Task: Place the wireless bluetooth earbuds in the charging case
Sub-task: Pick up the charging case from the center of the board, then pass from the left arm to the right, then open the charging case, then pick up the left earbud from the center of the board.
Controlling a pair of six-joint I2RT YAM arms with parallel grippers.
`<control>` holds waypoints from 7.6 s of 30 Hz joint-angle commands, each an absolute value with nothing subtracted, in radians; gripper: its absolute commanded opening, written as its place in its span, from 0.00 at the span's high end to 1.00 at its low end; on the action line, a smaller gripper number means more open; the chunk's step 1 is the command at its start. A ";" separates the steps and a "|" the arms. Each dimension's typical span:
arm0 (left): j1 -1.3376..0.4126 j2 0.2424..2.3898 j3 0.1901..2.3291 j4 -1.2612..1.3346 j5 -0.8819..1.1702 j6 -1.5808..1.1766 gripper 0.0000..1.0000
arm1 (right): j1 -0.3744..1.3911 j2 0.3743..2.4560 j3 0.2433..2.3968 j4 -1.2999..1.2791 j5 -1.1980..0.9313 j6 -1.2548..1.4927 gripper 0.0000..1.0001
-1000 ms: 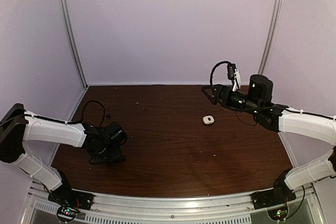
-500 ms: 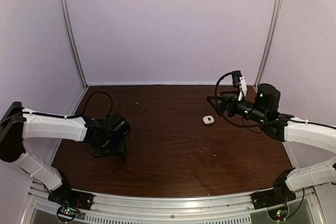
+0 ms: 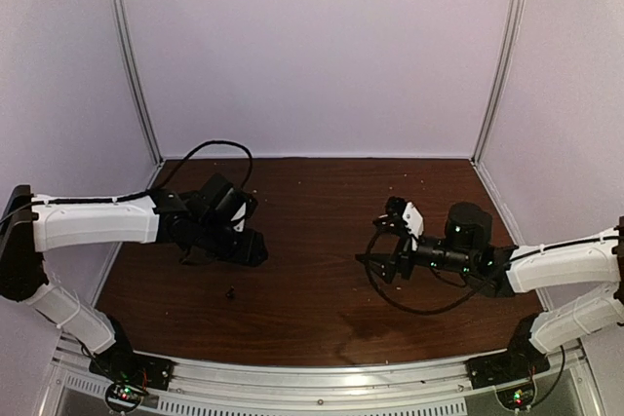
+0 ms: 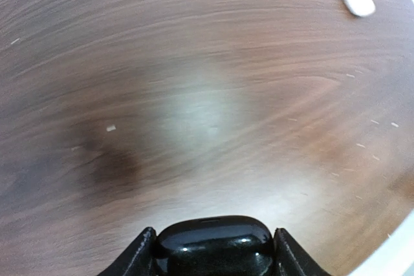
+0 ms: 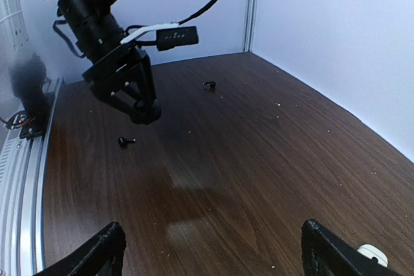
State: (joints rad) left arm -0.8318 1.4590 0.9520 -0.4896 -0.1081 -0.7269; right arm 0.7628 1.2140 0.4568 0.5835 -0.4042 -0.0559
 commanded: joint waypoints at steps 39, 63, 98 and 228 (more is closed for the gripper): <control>-0.960 1.732 1.243 -0.492 0.715 -0.362 0.64 | 1.187 1.508 0.573 0.592 -0.216 -0.730 0.40; -0.972 1.775 1.289 -0.530 0.741 -0.351 0.53 | 1.216 1.522 0.575 0.594 -0.154 -0.778 0.79; -0.948 1.040 0.801 0.155 0.452 -0.078 0.02 | 1.077 1.261 0.468 1.048 -0.452 -0.147 0.86; -0.158 2.211 1.684 -0.806 0.047 0.046 0.72 | 1.035 1.157 0.308 1.085 -0.389 -0.003 0.99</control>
